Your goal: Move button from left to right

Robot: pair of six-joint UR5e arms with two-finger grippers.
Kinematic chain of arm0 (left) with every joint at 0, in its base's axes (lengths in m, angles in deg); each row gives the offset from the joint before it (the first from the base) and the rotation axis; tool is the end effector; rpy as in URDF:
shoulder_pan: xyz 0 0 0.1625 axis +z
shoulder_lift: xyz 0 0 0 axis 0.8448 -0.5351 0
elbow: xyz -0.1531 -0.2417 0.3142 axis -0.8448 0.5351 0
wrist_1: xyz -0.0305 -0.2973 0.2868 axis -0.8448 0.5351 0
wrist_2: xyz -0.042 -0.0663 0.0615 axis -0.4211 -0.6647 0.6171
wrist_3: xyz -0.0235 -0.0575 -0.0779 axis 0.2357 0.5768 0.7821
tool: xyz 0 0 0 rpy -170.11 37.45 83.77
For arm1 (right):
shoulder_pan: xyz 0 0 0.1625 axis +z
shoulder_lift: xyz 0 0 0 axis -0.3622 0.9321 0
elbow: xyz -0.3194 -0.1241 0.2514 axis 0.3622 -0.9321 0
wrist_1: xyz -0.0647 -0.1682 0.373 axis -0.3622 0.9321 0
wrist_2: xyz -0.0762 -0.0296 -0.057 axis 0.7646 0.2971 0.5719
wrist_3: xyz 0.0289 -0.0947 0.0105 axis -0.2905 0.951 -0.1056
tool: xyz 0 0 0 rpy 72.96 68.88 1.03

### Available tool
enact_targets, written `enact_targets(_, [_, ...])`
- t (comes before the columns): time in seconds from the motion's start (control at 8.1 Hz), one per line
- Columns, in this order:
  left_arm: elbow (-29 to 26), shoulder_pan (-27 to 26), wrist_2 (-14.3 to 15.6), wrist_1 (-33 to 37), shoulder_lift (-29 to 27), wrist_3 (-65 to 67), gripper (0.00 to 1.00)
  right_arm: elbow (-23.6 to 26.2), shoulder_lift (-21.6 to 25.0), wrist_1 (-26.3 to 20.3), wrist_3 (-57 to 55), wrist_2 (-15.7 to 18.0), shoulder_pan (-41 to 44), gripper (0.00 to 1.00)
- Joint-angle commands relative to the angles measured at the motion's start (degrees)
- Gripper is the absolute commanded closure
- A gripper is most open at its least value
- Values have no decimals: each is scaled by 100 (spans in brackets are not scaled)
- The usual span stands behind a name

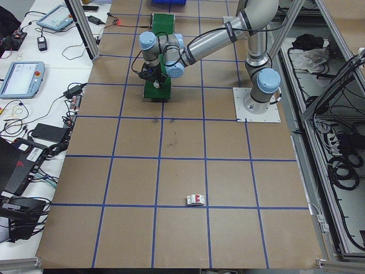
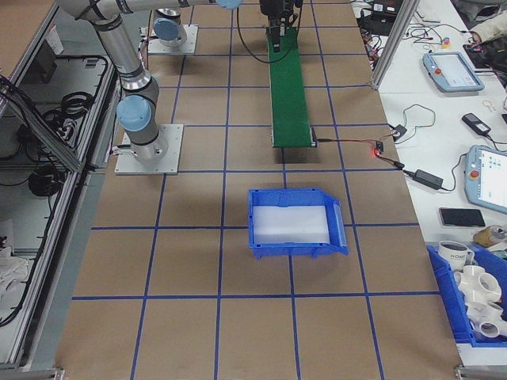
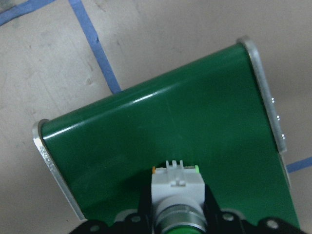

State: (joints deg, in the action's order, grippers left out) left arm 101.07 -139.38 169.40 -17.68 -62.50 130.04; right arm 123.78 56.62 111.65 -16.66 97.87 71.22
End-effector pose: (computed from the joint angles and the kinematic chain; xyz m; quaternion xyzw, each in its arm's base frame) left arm -0.0564 -0.5911 0.2559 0.5661 -0.8228 -0.0478 0.0183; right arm 0.1531 -0.4782 0.5385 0.0052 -0.9965 0.0839 0.0010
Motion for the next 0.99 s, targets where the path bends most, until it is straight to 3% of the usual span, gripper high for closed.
enact_targets(0.0, [-10,0,-60,11,-4,10,1,10,1,-2,-2,-3,1,0])
enact_targets(0.49, [-115,0,-25,352,83,-16,0,10,1,-2,-2,5,1,0])
enact_targets(0.86, [-983,26,53,1150,136,-217,0,1,1,-2,-2,-56,10,0])
